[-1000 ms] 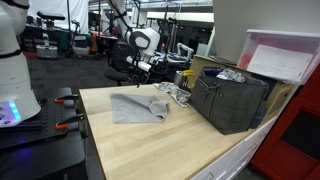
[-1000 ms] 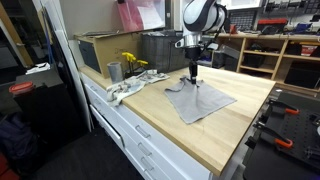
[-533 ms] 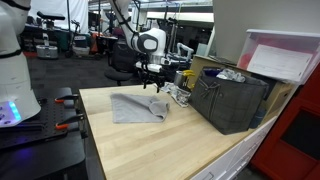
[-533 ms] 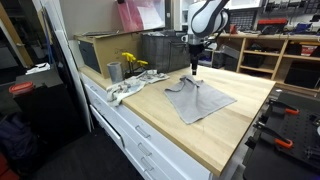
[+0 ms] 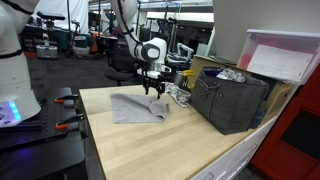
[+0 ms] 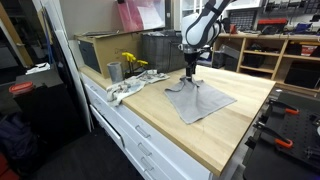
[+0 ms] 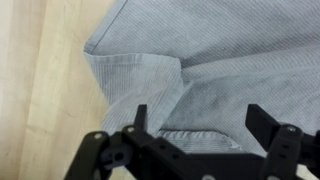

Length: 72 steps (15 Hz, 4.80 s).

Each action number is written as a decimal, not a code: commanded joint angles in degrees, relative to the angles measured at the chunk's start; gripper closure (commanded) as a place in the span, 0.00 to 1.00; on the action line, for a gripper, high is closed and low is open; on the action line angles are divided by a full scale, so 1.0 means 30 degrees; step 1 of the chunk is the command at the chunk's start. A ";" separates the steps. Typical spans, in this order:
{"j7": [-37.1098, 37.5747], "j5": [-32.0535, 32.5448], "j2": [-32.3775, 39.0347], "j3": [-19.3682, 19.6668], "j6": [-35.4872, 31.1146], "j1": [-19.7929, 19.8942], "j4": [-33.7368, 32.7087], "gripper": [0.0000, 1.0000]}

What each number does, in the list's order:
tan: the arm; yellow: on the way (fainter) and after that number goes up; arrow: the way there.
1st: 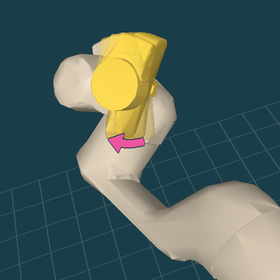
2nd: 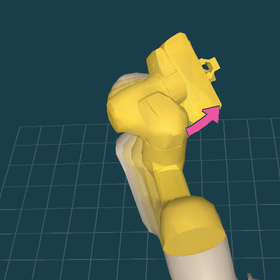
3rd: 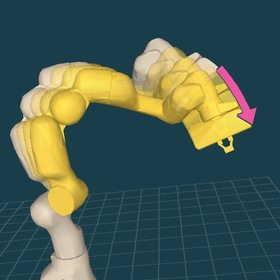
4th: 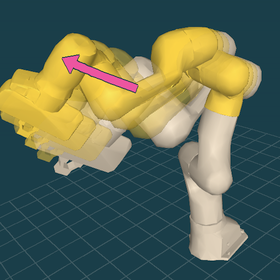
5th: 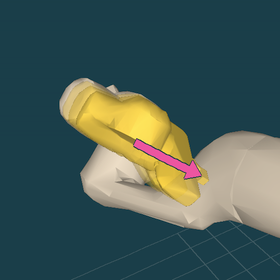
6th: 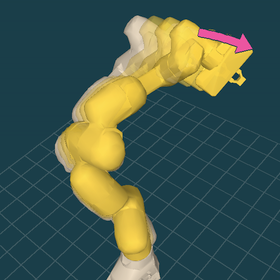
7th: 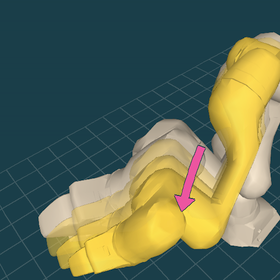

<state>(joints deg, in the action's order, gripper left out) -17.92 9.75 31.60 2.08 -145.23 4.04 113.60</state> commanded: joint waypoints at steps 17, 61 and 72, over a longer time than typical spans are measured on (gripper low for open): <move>0.2561 0.2889 0.1734 0.2513 0.1050 -0.1134 -0.2644 1.00; -0.3270 0.1628 0.6613 -0.2515 -0.2013 0.1434 -0.7346 0.05; -0.3101 0.1729 0.6069 -0.2108 -0.1088 0.1273 -0.7077 0.46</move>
<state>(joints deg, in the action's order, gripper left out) -25.74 15.97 51.03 -4.50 -151.30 7.81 93.02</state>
